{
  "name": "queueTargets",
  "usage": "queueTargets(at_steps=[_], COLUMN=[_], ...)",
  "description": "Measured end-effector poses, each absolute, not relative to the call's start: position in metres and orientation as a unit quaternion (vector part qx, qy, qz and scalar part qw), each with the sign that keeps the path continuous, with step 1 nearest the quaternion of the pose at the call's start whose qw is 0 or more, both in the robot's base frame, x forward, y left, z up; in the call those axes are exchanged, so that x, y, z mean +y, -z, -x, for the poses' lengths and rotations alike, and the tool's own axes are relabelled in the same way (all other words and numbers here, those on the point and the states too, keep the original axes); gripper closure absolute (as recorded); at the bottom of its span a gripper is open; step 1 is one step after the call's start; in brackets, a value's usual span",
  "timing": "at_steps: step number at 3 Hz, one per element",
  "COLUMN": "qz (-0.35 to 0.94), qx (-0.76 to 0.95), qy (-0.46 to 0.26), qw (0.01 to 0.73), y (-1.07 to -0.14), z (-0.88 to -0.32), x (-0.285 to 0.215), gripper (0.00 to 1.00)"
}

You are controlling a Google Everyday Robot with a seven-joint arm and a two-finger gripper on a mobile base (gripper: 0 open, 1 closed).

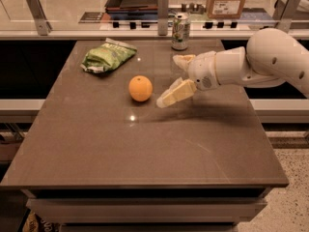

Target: Move orange near 7up can

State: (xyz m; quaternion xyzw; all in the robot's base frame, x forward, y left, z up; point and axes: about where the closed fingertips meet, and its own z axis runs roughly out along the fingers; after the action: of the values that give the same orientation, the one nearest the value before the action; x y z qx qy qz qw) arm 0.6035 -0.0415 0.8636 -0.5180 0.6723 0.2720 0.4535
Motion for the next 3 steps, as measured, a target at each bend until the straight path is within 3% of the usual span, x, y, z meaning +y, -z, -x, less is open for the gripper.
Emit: queueTargets(at_steps=[3], qz=[0.514], qx=[0.642], qy=[-0.333], qw=[0.461], y=[-0.838], z=[-0.584], x=[0.011], gripper=[0.0])
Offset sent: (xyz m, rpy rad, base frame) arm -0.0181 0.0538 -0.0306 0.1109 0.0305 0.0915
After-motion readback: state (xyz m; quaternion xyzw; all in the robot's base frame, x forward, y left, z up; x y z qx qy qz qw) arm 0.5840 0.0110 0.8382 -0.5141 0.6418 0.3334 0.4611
